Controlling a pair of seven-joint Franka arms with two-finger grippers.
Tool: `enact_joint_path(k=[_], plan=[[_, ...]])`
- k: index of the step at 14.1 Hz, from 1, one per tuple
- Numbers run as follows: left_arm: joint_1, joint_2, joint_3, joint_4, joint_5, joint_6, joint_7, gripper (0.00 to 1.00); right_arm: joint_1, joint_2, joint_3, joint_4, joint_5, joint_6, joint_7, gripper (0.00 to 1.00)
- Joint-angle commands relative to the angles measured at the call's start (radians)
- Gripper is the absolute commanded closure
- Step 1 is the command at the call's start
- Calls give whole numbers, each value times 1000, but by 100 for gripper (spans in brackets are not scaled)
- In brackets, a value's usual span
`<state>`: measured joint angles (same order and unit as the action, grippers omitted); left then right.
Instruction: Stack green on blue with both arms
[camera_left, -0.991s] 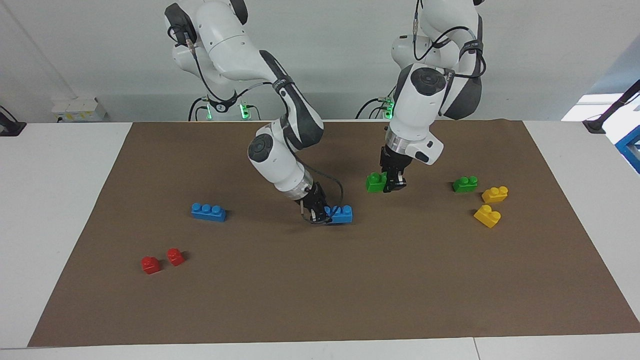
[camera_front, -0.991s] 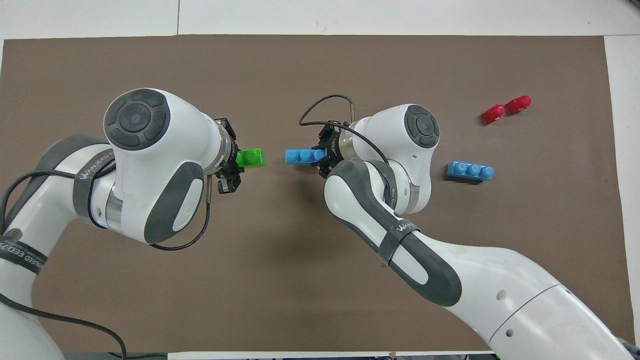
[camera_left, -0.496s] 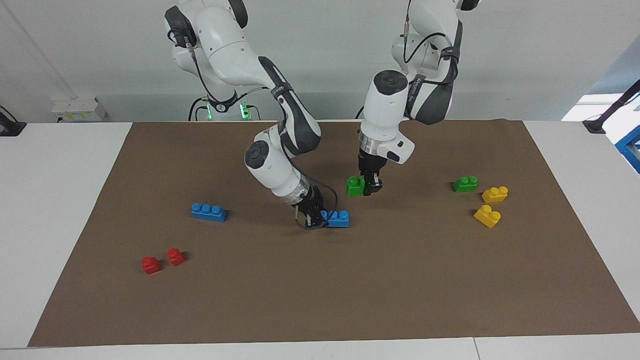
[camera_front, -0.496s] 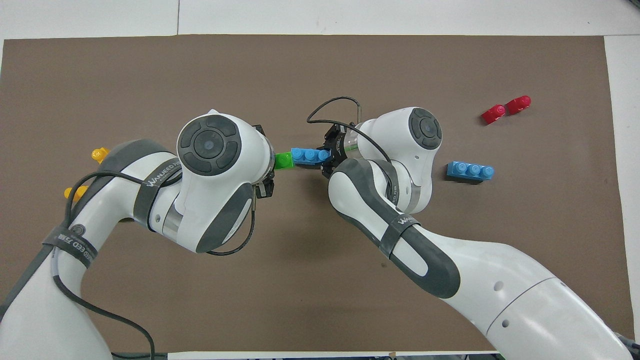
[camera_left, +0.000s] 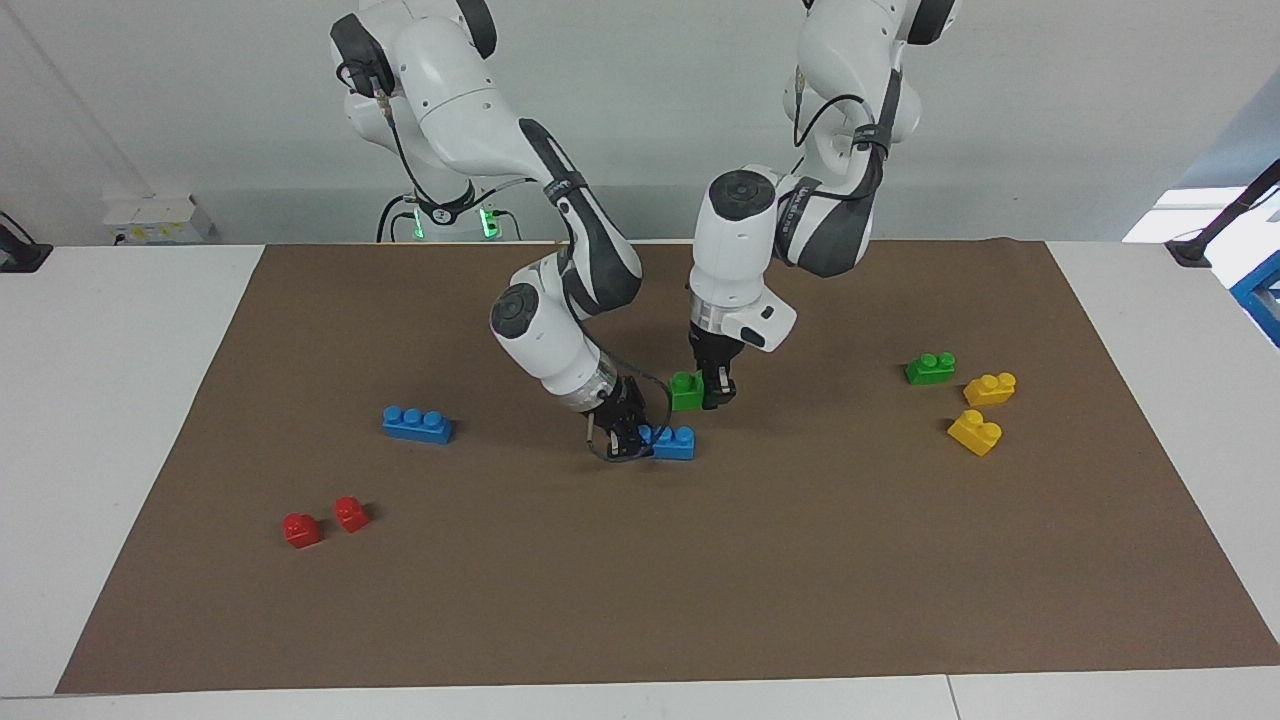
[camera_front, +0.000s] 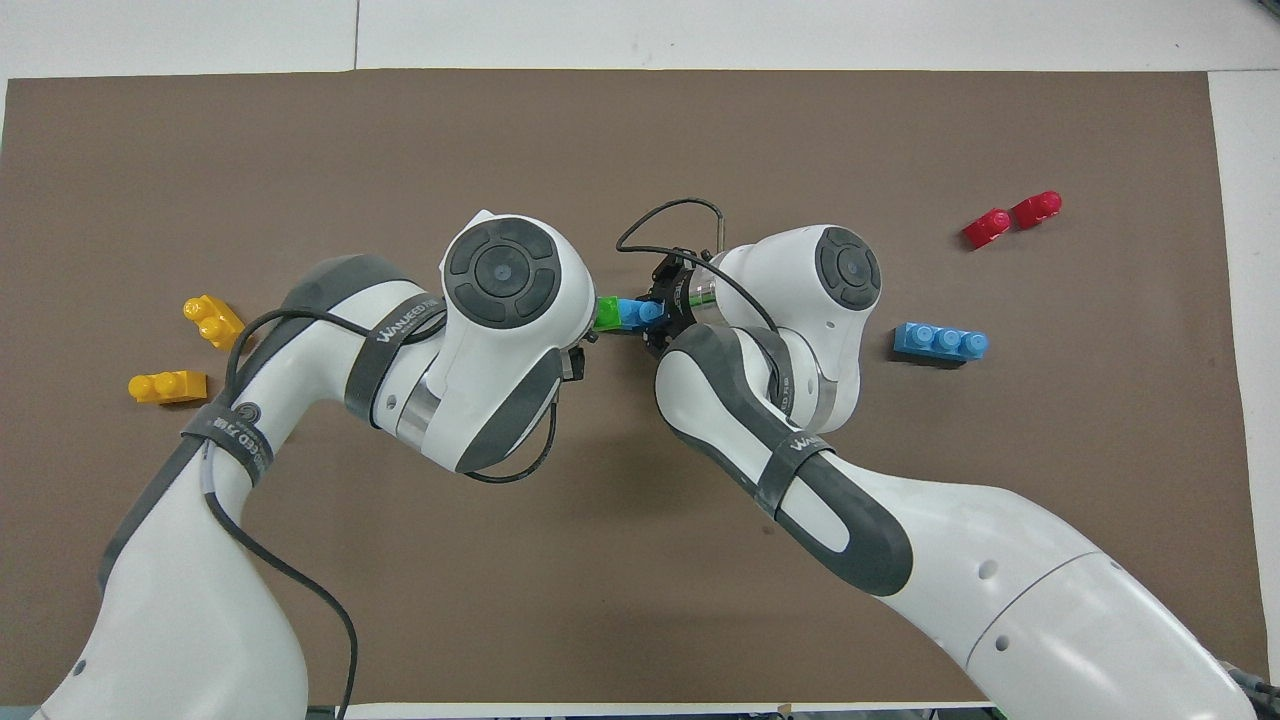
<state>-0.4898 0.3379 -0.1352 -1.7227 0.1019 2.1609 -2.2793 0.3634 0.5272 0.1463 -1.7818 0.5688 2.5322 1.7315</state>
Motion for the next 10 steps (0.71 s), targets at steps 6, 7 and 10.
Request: enact_joint_path(k=[6,7,10], plan=[[-38,87,12,66,74,25,9,100,8,5,4,-41,19,56,7,100],[-38,90,11,63,70,22,50,100,8,5,4,-41,19,56,8,100],[-36,93,11,46,64,37,89,100,8,5,4,-41,19,56,8,100]])
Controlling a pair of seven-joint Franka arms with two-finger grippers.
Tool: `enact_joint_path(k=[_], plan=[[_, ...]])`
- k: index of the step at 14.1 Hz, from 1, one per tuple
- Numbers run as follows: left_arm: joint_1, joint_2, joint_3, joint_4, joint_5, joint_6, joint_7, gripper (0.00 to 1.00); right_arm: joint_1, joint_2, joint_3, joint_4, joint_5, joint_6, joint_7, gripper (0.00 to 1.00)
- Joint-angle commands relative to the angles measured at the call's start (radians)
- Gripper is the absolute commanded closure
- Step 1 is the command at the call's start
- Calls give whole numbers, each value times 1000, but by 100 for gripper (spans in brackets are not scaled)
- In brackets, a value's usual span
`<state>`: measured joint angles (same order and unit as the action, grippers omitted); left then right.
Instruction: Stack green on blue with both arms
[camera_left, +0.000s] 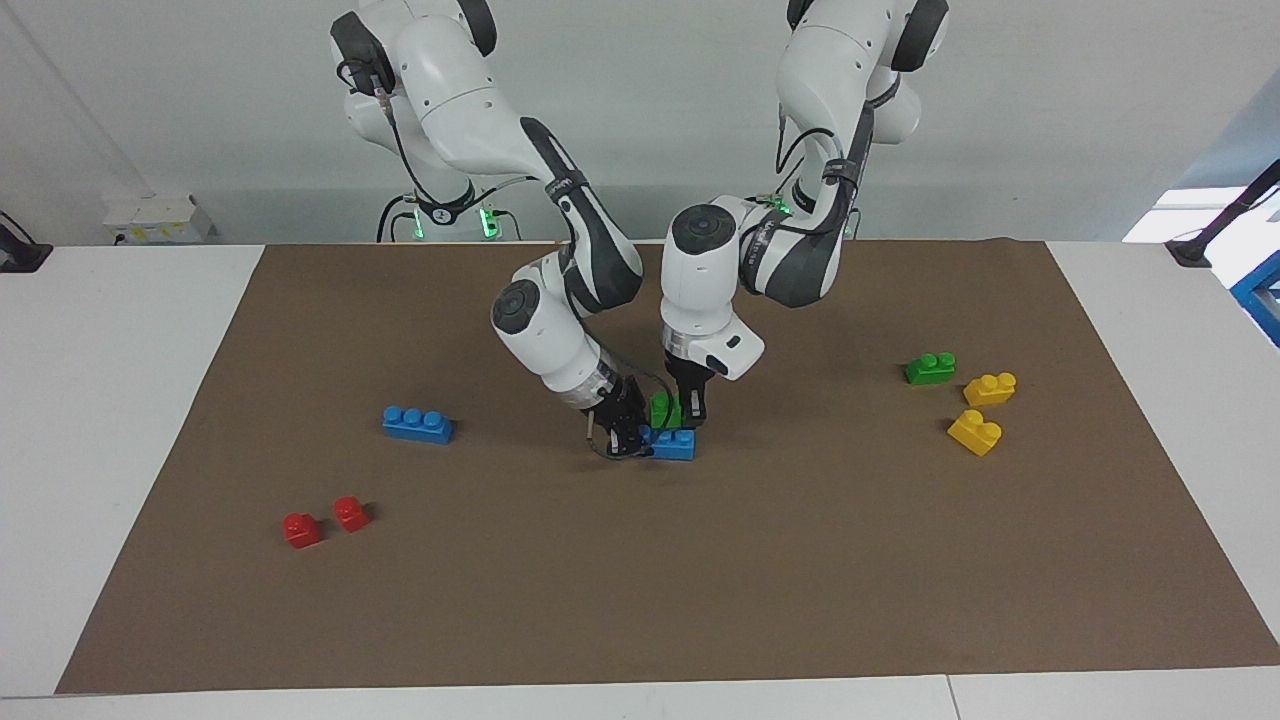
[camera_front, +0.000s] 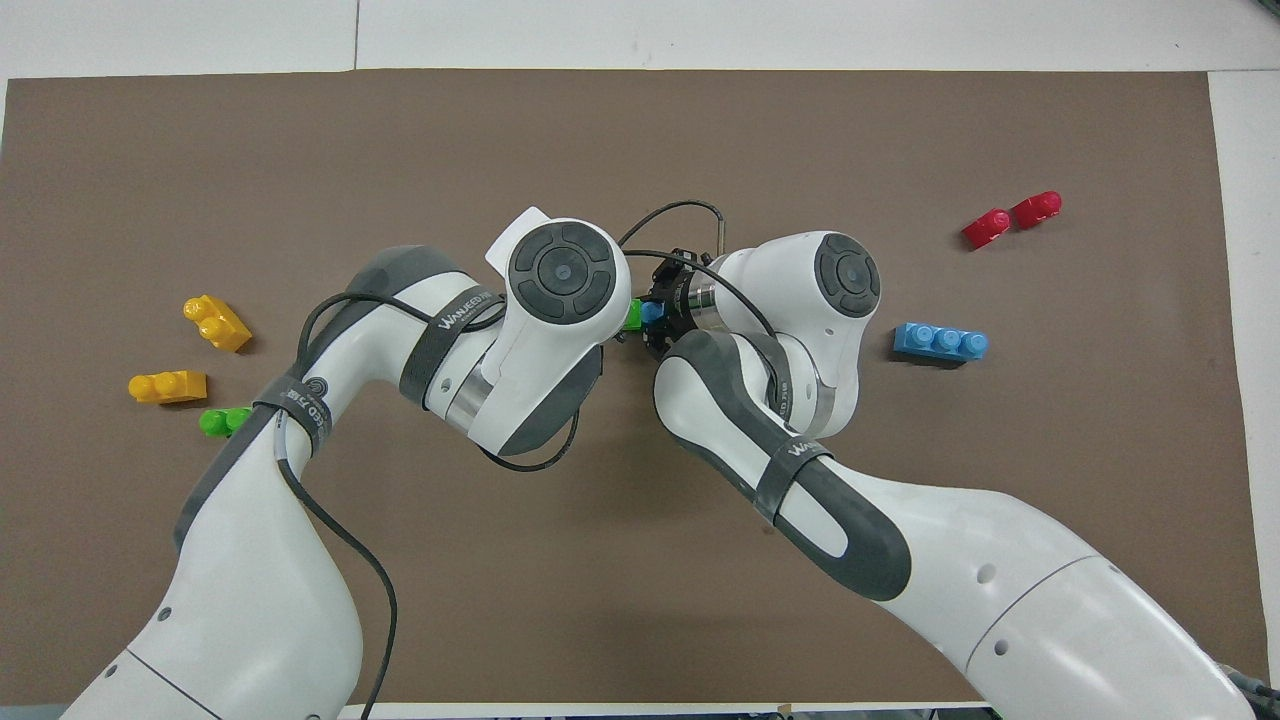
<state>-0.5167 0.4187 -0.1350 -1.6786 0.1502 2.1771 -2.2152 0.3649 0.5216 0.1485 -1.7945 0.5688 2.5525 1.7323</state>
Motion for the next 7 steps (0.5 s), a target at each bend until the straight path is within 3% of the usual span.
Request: enact_joint_path(k=[1,7], plan=[[-11,12,11,-9,15,42,23,100,6,11,2,-28,19,35,7,100],[0,26,11,-18,15,89,28,100,6,11,2,-28,19,35,7,100]])
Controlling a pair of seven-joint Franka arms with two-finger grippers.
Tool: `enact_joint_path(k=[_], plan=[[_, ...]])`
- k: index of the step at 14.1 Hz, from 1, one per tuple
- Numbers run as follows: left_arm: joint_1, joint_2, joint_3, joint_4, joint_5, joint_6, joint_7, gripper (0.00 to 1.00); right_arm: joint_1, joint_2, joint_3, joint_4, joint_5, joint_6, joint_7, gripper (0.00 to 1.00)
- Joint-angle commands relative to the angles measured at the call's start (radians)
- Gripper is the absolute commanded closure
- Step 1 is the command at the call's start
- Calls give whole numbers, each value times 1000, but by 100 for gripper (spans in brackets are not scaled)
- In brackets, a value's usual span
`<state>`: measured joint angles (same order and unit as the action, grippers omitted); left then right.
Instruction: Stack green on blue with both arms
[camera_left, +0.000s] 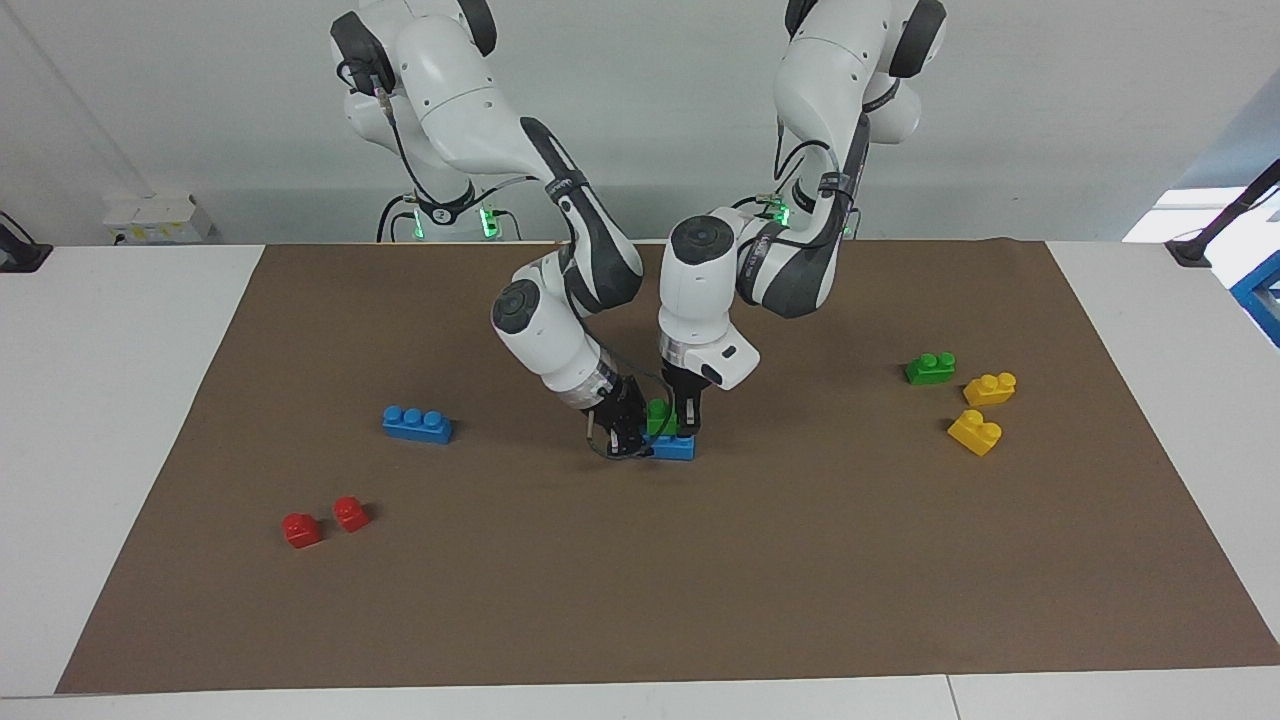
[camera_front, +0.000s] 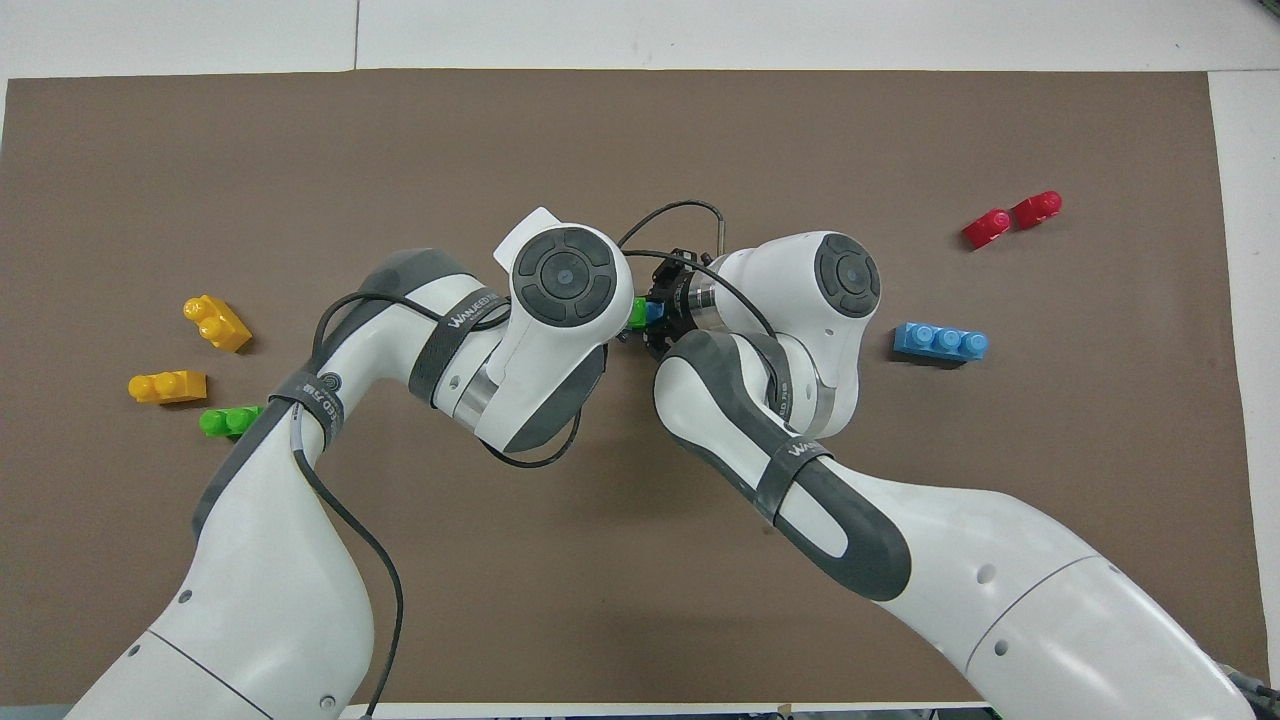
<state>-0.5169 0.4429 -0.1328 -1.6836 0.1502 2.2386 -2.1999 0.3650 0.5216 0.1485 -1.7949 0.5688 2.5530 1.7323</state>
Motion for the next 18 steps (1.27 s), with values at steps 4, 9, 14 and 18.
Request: enact_joint_path(k=[4,9,14,18], plan=[[11,11,10,-16,17,38,38,100,6,11,2,-27,19,35,6,100],[24,13,10,-40,19,52,68,100,6,11,2,-27,19,35,4,100],[21,11,12,-74,23,104,75,100,6,9,2,-27,19,35,3,100],[21,11,10,-70,22,102,135,27,6,9,2,-27,19,35,3,100]])
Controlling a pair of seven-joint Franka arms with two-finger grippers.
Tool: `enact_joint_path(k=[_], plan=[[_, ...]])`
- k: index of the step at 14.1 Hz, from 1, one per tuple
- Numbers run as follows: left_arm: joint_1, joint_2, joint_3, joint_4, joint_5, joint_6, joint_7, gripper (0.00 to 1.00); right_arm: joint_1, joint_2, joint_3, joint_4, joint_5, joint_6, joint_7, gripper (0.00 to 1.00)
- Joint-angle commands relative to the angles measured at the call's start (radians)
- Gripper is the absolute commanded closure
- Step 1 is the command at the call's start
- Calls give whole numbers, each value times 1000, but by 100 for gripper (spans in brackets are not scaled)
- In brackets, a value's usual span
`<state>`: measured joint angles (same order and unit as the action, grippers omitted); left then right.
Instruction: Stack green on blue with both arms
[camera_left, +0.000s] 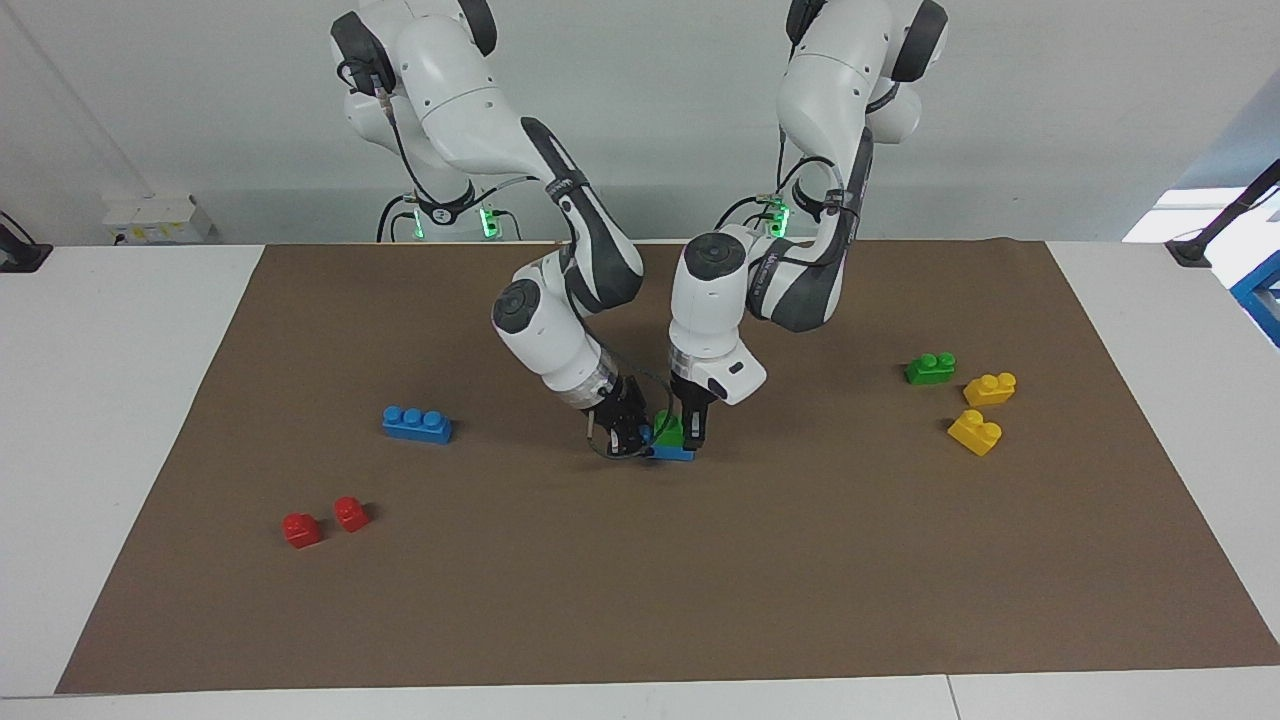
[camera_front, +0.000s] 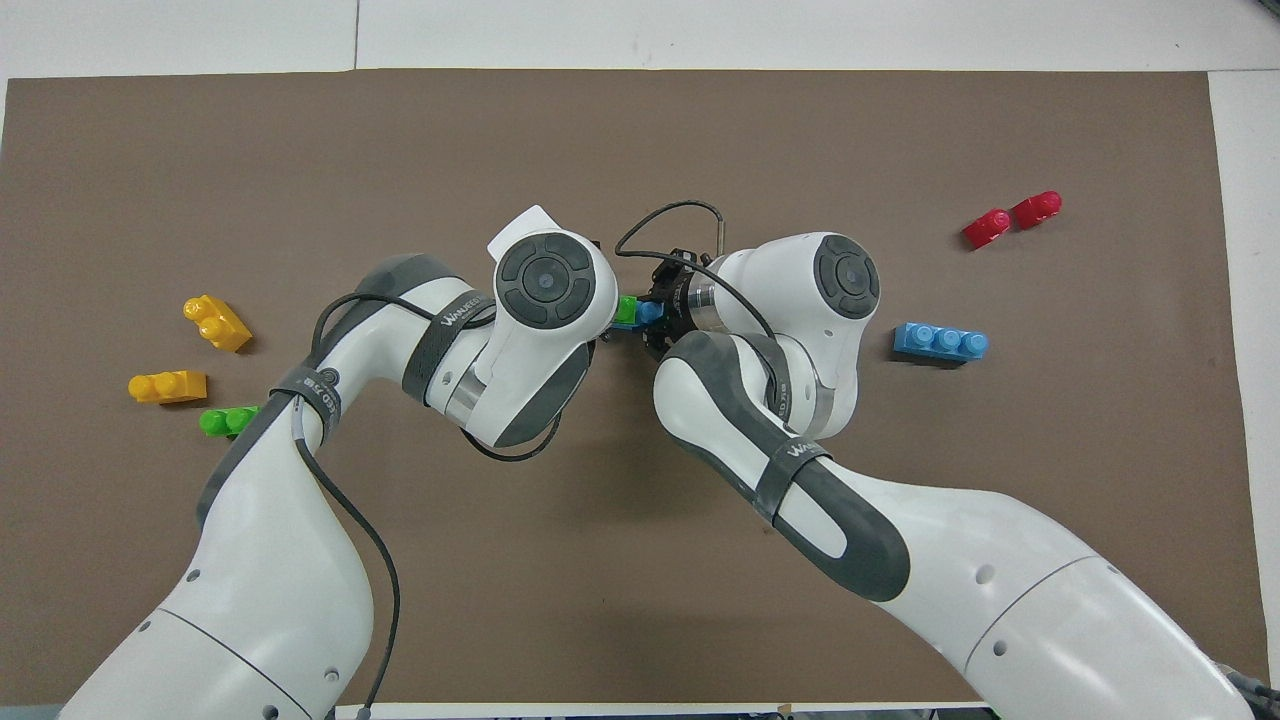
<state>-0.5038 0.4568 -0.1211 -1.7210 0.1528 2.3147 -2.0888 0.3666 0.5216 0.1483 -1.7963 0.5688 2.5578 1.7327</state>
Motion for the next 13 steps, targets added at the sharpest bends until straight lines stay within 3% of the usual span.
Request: enact_joint_path(k=[1,5,9,10,11,12,13], plan=[[8,-3,-2,-26,19,22,24,0,6,9,2,-26,19,30,2,100],[10,-18,-2,-25,18,-14,33,0,6,9,2,-28,19,32,2,100],[59,-110,-6,-34,7,-78,55,0,6,8,2,-34,19,32,1,100],[71,-133,-6,-34,7,-99,65,0,6,6,2,-34,19,30,-1,85],[88,-153,-6,-34,7,-116,81,0,5,6,4,-34,19,30,1,33],[97,-171,-6,-31,7,-139,104,0,6,6,2,-34,19,29,7,5],[119,-187,-6,-31,7,-155,139,0,6,5,2,-34,19,27,7,0]])
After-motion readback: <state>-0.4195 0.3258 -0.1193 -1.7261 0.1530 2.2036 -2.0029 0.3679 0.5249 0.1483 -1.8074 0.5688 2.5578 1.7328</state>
